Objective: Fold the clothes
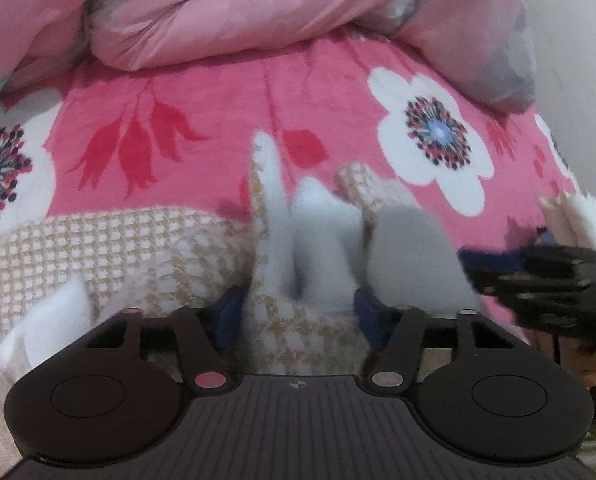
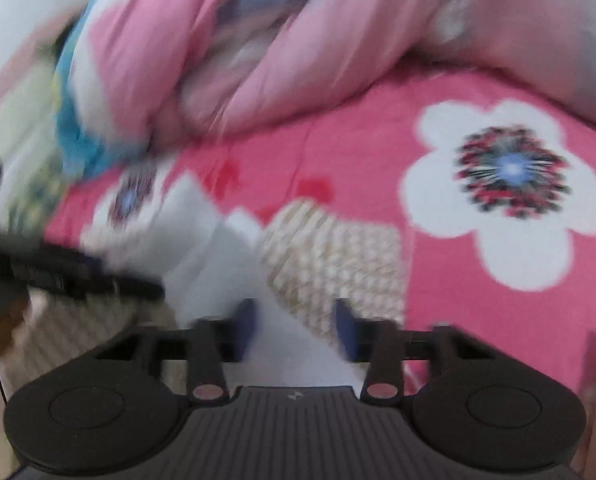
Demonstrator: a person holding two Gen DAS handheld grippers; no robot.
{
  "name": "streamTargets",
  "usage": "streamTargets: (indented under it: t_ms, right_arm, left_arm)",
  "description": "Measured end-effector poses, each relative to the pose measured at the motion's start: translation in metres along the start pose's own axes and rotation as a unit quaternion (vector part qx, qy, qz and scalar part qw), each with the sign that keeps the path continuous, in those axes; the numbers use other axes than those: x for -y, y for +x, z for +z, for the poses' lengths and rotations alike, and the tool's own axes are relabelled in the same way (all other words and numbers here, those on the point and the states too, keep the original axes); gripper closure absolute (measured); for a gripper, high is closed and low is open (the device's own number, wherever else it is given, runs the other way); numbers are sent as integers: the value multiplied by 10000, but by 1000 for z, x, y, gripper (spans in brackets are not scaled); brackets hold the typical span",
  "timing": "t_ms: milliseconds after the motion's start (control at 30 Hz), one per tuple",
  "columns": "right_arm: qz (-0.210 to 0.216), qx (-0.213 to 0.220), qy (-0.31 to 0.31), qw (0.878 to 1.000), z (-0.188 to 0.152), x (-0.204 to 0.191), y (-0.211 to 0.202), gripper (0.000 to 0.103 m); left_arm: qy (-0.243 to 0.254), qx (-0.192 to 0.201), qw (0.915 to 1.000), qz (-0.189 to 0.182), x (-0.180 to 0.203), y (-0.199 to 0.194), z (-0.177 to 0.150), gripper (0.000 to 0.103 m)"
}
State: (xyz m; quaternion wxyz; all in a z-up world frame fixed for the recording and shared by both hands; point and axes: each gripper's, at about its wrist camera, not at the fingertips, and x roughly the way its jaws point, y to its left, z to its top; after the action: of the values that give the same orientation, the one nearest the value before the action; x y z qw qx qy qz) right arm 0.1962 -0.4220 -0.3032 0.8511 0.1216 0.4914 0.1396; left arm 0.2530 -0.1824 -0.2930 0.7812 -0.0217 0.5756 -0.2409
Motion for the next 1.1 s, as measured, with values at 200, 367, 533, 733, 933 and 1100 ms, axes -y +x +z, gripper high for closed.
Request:
streamTargets:
  t_ms: [200,367,533,733,933,1100]
  right_arm:
    - [-190,378,283,9987,-22,2,-85,103]
    - [-815,-62,1114,9904,-63,32,-138,103]
    - [-314,67,1003,9944,-55,25,-112,98]
    - [141,426,-74,9990,3,-24,-17,56]
    - [-73,-30,-397,9992,12,-51,19,91]
    - [-194,641,204,9975,-2,-50,-61,93]
  left_arm:
    - [-408,25,9984,-397,-21,-21,-8,66]
    - [-559,34,9973,-470,-25,-16,-6,65]
    - [-830,-73,9965,-69,-26,11,15,69]
    - [-316,-324,9981,429,-17,34,19,69]
    - [-264,-112,9980,560,-22,19,13,89]
    - [-530,638,9955,448,-33,-41,-6,91]
